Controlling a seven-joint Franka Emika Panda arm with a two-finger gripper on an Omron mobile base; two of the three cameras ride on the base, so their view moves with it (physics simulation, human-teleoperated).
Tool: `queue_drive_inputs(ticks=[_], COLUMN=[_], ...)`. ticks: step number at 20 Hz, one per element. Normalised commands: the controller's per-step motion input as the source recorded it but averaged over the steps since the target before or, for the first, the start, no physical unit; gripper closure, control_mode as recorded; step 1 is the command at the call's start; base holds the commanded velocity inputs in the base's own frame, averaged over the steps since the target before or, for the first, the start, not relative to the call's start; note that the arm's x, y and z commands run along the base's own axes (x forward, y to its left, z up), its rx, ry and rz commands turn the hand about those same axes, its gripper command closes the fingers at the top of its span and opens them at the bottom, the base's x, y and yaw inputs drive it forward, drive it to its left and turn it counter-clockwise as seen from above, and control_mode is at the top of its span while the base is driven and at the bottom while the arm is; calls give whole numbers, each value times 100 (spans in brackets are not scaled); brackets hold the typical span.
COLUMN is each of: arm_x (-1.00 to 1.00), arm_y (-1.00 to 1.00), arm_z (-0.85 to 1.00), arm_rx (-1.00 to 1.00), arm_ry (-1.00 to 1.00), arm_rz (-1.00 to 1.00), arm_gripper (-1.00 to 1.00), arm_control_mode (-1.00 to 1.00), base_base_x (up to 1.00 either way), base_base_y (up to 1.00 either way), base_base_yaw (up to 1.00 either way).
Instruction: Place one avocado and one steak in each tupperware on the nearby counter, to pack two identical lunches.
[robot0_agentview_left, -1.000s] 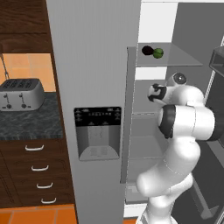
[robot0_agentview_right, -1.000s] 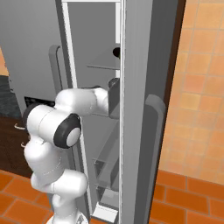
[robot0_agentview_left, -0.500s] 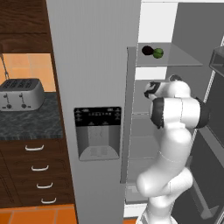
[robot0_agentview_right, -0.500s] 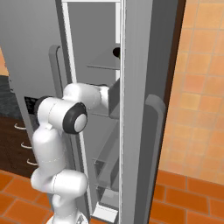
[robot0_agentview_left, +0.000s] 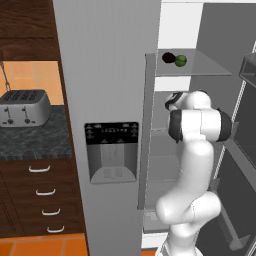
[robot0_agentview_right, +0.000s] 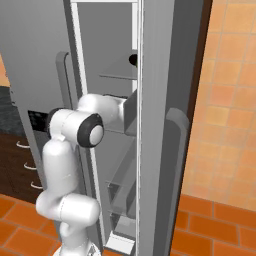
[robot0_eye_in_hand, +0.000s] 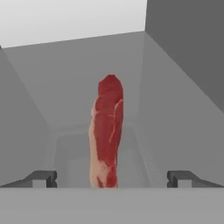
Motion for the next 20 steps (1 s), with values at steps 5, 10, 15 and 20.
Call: queue_drive_inputs(ticks=[5, 10, 15, 20], arm_x=[63, 66, 50, 47], arm_y=[-6, 0, 0, 2], arm_z=[-12, -8, -48, -89], arm_rx=[0, 0, 0, 2], arm_ry=[2, 1, 3, 11], arm_rz=[0, 0, 0, 9], arm_gripper=[-100, -100, 100, 100], arm_control_mode=[-100, -100, -100, -100], base_base_x=[0, 0, 0, 0], base_base_y=[0, 0, 0, 0], base_base_yaw=[0, 0, 0, 0])
